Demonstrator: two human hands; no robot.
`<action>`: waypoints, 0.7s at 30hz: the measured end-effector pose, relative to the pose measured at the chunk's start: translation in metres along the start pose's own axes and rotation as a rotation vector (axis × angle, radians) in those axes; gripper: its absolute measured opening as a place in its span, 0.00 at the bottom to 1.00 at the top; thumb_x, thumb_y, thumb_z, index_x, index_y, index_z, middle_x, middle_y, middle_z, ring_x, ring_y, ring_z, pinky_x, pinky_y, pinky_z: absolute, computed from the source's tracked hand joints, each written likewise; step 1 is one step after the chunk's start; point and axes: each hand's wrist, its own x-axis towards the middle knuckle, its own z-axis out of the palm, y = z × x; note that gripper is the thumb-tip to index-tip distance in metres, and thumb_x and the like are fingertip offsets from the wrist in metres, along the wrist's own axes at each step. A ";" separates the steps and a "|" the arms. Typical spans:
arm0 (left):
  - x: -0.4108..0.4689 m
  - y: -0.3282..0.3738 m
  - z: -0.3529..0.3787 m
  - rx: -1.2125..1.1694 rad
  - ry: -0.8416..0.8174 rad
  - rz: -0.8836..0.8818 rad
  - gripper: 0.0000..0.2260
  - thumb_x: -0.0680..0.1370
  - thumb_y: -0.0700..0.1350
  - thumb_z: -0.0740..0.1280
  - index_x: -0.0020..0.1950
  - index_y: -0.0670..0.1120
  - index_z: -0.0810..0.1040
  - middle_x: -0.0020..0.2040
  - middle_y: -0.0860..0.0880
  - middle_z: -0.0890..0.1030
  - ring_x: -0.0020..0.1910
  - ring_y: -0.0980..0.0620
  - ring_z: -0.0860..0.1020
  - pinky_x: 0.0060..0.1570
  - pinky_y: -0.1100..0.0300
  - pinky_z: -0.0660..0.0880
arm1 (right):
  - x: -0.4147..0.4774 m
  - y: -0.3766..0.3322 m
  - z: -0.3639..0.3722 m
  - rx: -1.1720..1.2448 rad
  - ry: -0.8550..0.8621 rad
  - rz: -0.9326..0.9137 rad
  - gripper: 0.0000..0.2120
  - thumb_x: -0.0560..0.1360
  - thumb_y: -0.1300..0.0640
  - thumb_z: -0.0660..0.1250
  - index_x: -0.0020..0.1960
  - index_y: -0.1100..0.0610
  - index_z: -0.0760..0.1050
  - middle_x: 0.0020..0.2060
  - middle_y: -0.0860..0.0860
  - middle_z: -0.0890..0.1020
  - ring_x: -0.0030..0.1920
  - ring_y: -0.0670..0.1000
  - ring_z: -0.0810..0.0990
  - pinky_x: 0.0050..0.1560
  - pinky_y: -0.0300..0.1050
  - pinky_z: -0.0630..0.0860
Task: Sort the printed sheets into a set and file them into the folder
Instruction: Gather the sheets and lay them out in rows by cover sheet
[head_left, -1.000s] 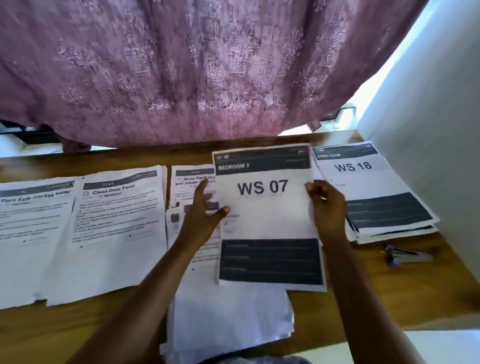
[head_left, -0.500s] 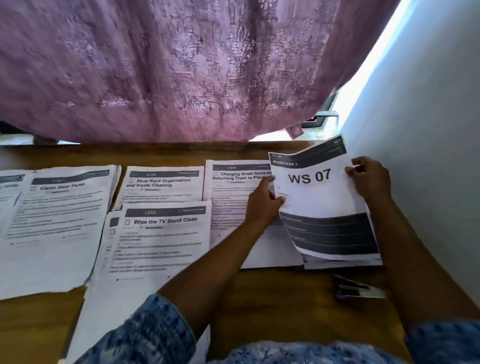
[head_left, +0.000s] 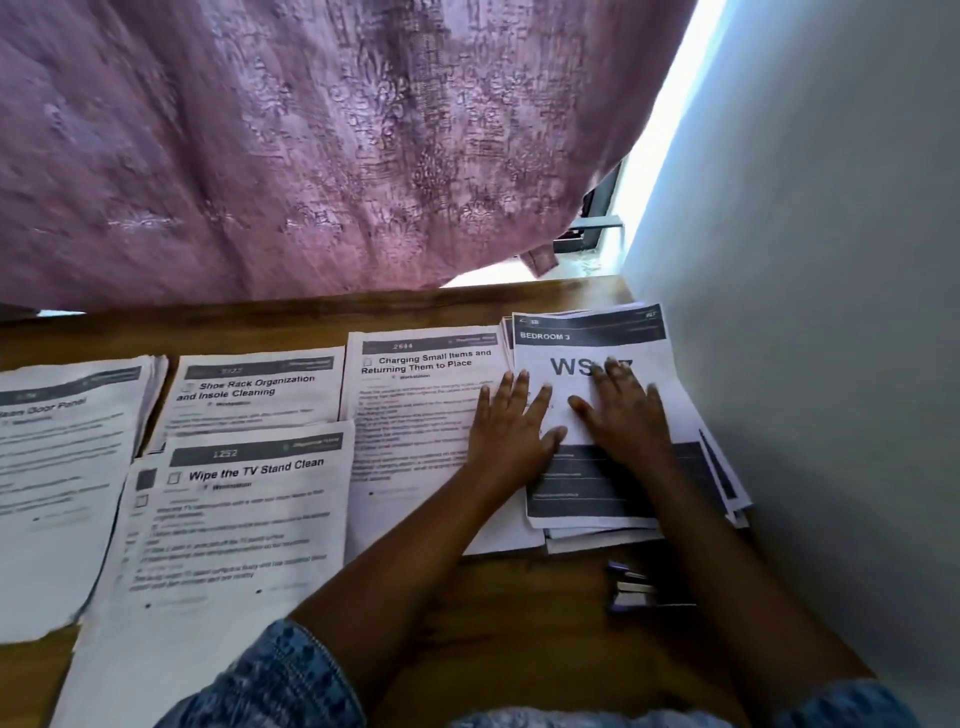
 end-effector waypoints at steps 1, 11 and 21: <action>-0.001 0.003 0.000 -0.006 -0.003 -0.005 0.29 0.81 0.62 0.48 0.79 0.53 0.45 0.79 0.46 0.41 0.78 0.48 0.39 0.72 0.48 0.33 | -0.001 0.004 -0.002 -0.005 -0.009 -0.028 0.34 0.77 0.34 0.47 0.77 0.52 0.53 0.77 0.52 0.55 0.77 0.52 0.52 0.74 0.56 0.47; -0.012 0.016 0.003 0.024 0.032 -0.055 0.31 0.80 0.65 0.46 0.79 0.54 0.44 0.79 0.46 0.41 0.77 0.47 0.38 0.68 0.46 0.27 | 0.001 0.020 -0.011 -0.021 -0.078 -0.154 0.43 0.70 0.29 0.35 0.78 0.51 0.51 0.77 0.51 0.52 0.77 0.51 0.50 0.74 0.56 0.42; -0.089 -0.087 -0.051 -0.101 0.298 -0.229 0.25 0.80 0.62 0.55 0.75 0.54 0.64 0.78 0.50 0.58 0.77 0.48 0.54 0.73 0.41 0.42 | -0.056 -0.144 -0.024 0.415 0.352 -0.292 0.11 0.75 0.54 0.69 0.55 0.57 0.77 0.47 0.55 0.83 0.45 0.55 0.82 0.45 0.49 0.77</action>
